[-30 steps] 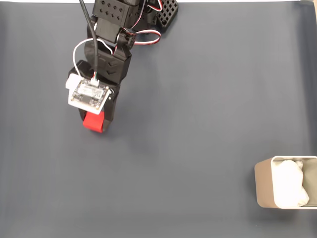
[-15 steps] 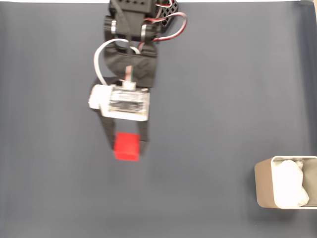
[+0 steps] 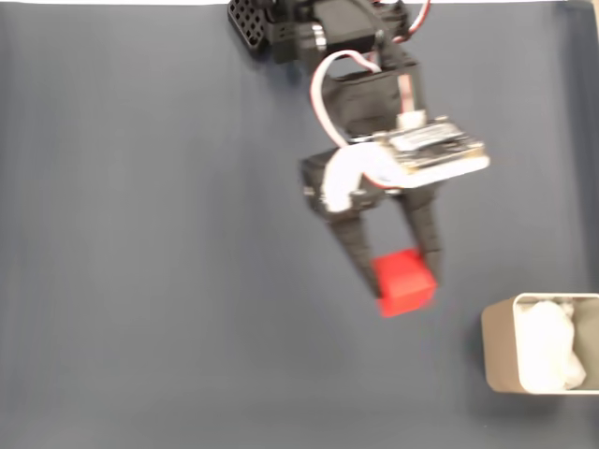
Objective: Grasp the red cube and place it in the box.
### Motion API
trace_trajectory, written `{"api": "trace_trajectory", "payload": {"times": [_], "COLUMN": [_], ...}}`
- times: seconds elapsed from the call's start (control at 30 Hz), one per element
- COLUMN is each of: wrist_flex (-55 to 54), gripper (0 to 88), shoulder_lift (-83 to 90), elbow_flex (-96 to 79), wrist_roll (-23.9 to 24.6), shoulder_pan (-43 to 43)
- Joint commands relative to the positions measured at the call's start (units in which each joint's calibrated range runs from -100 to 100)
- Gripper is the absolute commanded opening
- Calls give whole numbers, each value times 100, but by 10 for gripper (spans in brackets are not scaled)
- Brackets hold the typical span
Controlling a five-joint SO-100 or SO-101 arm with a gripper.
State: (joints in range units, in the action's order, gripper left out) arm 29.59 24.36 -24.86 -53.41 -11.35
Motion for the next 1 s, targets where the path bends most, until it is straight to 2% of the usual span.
{"api": "trace_trajectory", "payload": {"times": [0.0, 0.97], "wrist_flex": [16, 16], "gripper": [86, 86], "shoulder_lift": [-131, -2921], "elbow_flex": [589, 3618], "wrist_roll": [-44, 107], "shoulder_pan": [-342, -1358]}}
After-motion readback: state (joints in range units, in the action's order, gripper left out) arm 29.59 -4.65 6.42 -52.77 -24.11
